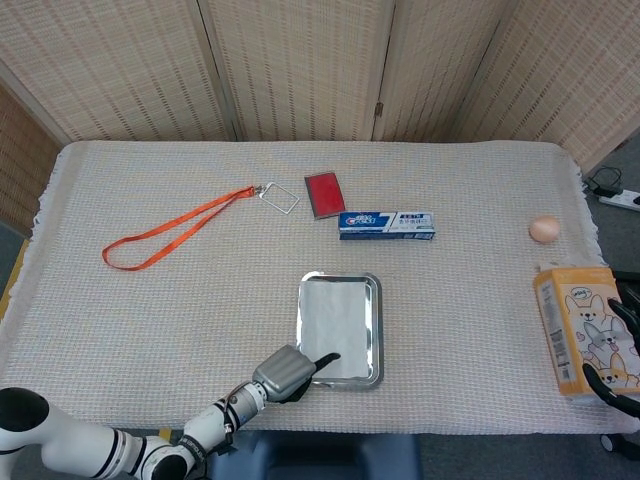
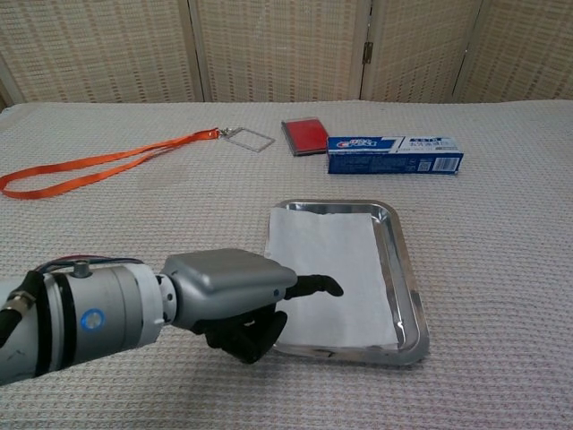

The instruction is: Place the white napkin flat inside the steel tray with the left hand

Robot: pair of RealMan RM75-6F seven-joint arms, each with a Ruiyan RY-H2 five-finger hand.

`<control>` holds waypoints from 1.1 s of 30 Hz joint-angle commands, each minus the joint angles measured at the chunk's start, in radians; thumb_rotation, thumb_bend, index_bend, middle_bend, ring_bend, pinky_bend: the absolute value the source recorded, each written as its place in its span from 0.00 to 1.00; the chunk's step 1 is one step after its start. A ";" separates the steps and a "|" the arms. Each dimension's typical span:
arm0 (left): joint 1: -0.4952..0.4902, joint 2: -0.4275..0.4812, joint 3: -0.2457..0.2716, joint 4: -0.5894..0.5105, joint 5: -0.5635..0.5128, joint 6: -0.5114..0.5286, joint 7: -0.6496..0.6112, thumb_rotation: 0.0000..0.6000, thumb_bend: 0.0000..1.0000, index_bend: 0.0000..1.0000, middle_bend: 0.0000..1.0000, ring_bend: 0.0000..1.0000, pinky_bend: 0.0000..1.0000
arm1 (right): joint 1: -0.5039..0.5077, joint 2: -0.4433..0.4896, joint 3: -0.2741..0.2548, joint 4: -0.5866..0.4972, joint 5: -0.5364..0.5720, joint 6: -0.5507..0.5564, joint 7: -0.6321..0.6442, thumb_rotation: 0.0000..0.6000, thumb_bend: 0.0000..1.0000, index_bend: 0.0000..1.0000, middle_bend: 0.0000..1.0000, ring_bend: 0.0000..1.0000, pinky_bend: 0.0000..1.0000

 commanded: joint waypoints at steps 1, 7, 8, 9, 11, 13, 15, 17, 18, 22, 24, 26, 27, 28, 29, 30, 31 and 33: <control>0.001 0.009 0.016 -0.003 -0.020 -0.006 0.013 1.00 0.92 0.00 1.00 0.98 1.00 | 0.000 -0.001 0.000 -0.002 -0.001 -0.001 -0.004 1.00 0.40 0.00 0.00 0.00 0.00; -0.003 0.002 0.036 0.011 -0.047 -0.014 0.034 1.00 0.92 0.00 1.00 0.98 1.00 | 0.000 -0.002 -0.002 -0.005 -0.007 -0.004 -0.012 1.00 0.40 0.00 0.00 0.00 0.00; -0.003 0.000 0.036 0.015 -0.047 -0.014 0.033 1.00 0.92 0.00 1.00 0.98 1.00 | -0.001 -0.002 -0.002 -0.006 -0.007 -0.004 -0.014 1.00 0.40 0.00 0.00 0.00 0.00; -0.002 -0.002 0.037 0.022 -0.045 -0.014 0.032 1.00 0.92 0.00 1.00 0.98 1.00 | -0.001 -0.002 -0.002 -0.006 -0.008 -0.004 -0.016 1.00 0.40 0.00 0.00 0.00 0.00; -0.001 -0.004 0.037 0.028 -0.043 -0.014 0.029 1.00 0.92 0.00 1.00 0.98 1.00 | 0.000 -0.003 -0.001 -0.007 -0.007 -0.006 -0.018 1.00 0.40 0.00 0.00 0.00 0.00; 0.001 -0.006 0.039 0.033 -0.040 -0.017 0.025 1.00 0.92 0.00 1.00 0.98 1.00 | 0.001 -0.004 -0.001 -0.007 -0.006 -0.010 -0.021 1.00 0.40 0.00 0.00 0.00 0.00; 0.001 -0.010 0.040 0.037 -0.036 -0.019 0.023 1.00 0.92 0.00 1.00 0.98 1.00 | 0.002 -0.004 -0.001 -0.007 -0.005 -0.012 -0.020 1.00 0.40 0.00 0.00 0.00 0.00; 0.002 -0.016 0.041 0.043 -0.029 -0.021 0.020 1.00 0.92 0.00 1.00 0.98 1.00 | 0.001 -0.003 0.000 -0.007 -0.004 -0.011 -0.020 1.00 0.40 0.00 0.00 0.00 0.00; 0.004 -0.019 0.041 0.047 -0.023 -0.021 0.018 1.00 0.92 0.00 1.00 0.98 1.00 | 0.000 -0.003 0.001 -0.007 -0.003 -0.008 -0.018 1.00 0.40 0.00 0.00 0.00 0.00; 0.007 -0.028 0.045 0.060 -0.012 -0.027 0.010 1.00 0.92 0.00 1.00 0.98 1.00 | -0.013 0.003 0.007 -0.005 0.004 0.021 0.003 1.00 0.40 0.00 0.00 0.00 0.00; 0.008 -0.031 0.048 0.065 -0.005 -0.034 0.006 1.00 0.93 0.00 1.00 0.98 1.00 | -0.022 0.006 0.011 -0.001 0.009 0.041 0.022 1.00 0.40 0.00 0.00 0.00 0.00; 0.008 -0.034 0.050 0.069 0.000 -0.038 0.004 1.00 0.93 0.00 1.00 0.98 1.00 | -0.028 0.007 0.015 0.003 0.013 0.054 0.033 1.00 0.40 0.00 0.00 0.00 0.00; 0.008 -0.035 0.049 0.070 0.003 -0.040 0.002 1.00 0.93 0.00 1.00 0.98 1.00 | -0.029 0.007 0.016 0.006 0.016 0.057 0.035 1.00 0.40 0.00 0.00 0.00 0.00; 0.008 -0.037 0.048 0.071 0.007 -0.042 -0.001 1.00 0.92 0.00 1.00 0.98 1.00 | -0.030 0.007 0.017 0.007 0.017 0.058 0.038 1.00 0.40 0.00 0.00 0.00 0.00; 0.009 -0.037 0.048 0.072 0.011 -0.043 -0.002 1.00 0.92 0.00 1.00 0.98 1.00 | -0.030 0.007 0.017 0.009 0.016 0.057 0.039 1.00 0.40 0.00 0.00 0.00 0.00; 0.009 -0.038 0.049 0.073 0.014 -0.044 -0.003 1.00 0.92 0.00 1.00 0.98 1.00 | -0.029 0.006 0.017 0.010 0.015 0.055 0.038 1.00 0.40 0.00 0.00 0.00 0.00; 0.009 -0.040 0.050 0.075 0.019 -0.046 -0.003 1.00 0.92 0.00 1.00 0.98 1.00 | -0.028 0.005 0.016 0.010 0.013 0.053 0.036 1.00 0.40 0.00 0.00 0.00 0.00; 0.010 -0.042 0.051 0.075 0.027 -0.046 -0.003 1.00 0.92 0.00 1.00 0.98 1.00 | -0.027 0.005 0.016 0.009 0.012 0.049 0.033 1.00 0.40 0.00 0.00 0.00 0.00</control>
